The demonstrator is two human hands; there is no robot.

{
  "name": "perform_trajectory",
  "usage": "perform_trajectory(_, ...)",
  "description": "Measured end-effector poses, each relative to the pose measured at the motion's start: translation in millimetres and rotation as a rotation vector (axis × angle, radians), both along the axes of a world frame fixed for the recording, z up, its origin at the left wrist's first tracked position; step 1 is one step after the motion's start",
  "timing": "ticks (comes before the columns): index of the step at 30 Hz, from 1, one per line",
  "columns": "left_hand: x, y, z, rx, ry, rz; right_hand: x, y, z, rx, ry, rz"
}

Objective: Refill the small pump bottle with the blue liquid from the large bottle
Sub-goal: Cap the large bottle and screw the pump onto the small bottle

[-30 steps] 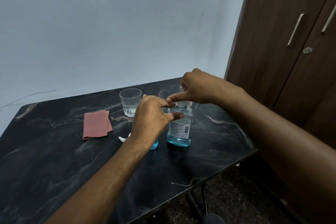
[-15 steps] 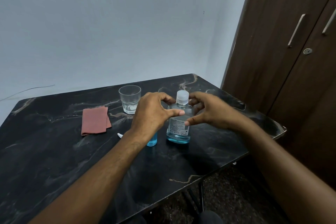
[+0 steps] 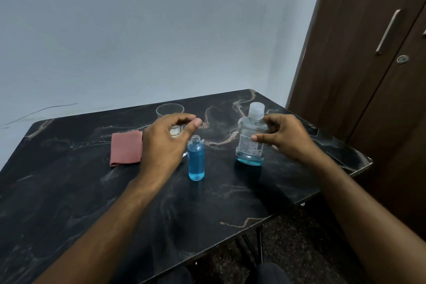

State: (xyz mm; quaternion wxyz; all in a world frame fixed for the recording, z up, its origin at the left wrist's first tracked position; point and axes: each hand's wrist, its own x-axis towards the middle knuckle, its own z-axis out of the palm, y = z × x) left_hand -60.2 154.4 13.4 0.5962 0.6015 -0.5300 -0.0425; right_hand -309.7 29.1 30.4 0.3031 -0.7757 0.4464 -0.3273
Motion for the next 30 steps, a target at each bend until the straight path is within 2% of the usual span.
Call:
perform_trajectory(5,17.1,8.8,-19.2,-0.008,0.088,0.064,-5.8,-0.5,2.8,0.074,0.027,0.012)
perform_trajectory(12,38.5,14.5,-35.2,0.109,0.112,0.132,-5.7,-2.7,-1.1,0.105,0.003,0.006)
perform_trajectory(17,45.8,21.6,-39.3,0.149,0.156,0.134,-4.6,11.4,-0.4,0.093,0.065,-0.043)
perform_trajectory(20,48.5,25.9,-39.5,0.163,0.144,0.152,-7.2,28.2,6.4,-0.130,0.222,-0.300)
perform_trajectory(23,52.6,29.1,-40.1,0.177,0.151,0.162,-2.1,57.4,8.5,-0.410,0.170,-0.445)
perform_trajectory(26,53.3,29.5,-40.0,0.194,0.158,0.147,32.8,97.4,0.5,-0.508,0.093,-0.253)
perform_trajectory(30,53.7,26.4,-40.6,0.184,0.187,0.158,108.0,140.7,-36.7,-0.466,0.262,0.118)
